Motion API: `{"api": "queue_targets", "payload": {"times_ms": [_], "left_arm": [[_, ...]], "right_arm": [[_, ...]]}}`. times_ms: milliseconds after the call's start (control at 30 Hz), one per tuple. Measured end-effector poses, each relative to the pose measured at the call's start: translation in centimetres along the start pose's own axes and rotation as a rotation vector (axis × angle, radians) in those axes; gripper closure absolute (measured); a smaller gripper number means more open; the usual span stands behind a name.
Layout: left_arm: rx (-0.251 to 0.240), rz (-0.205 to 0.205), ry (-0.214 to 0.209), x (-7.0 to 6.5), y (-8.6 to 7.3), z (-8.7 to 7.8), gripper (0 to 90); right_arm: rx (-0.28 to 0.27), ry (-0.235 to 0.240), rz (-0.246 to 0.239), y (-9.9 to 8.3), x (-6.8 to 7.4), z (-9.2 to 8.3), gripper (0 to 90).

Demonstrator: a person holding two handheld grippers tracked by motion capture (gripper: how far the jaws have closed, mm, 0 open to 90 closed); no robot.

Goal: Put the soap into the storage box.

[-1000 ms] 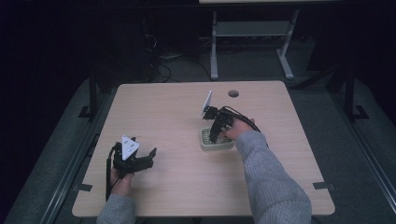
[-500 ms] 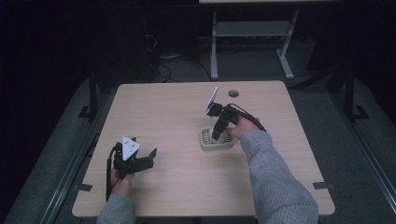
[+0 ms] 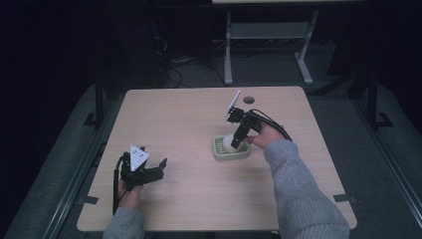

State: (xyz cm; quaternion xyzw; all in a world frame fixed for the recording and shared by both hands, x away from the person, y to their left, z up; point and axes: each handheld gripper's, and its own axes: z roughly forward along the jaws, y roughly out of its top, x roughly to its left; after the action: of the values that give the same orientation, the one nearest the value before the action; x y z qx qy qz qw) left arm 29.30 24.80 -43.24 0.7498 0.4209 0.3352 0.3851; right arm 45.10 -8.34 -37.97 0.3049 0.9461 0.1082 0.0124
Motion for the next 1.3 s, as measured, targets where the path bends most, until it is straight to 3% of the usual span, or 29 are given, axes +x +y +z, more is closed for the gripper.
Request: {"api": "queue_targets", "payload": {"times_ms": [267, 1300], "left_arm": [[-0.008, -0.001, -0.001, -0.1, 0.0, 0.0, 14.8], [-0.013, 0.001, -0.002, -0.1, 0.0, 0.0, 14.8]], "right_arm": [[-0.015, 0.0, 0.024, -1.3, -0.1, -0.6, 20.6], [-0.013, -0.005, 0.039, -4.4, 0.2, -1.3, 21.3]]}}
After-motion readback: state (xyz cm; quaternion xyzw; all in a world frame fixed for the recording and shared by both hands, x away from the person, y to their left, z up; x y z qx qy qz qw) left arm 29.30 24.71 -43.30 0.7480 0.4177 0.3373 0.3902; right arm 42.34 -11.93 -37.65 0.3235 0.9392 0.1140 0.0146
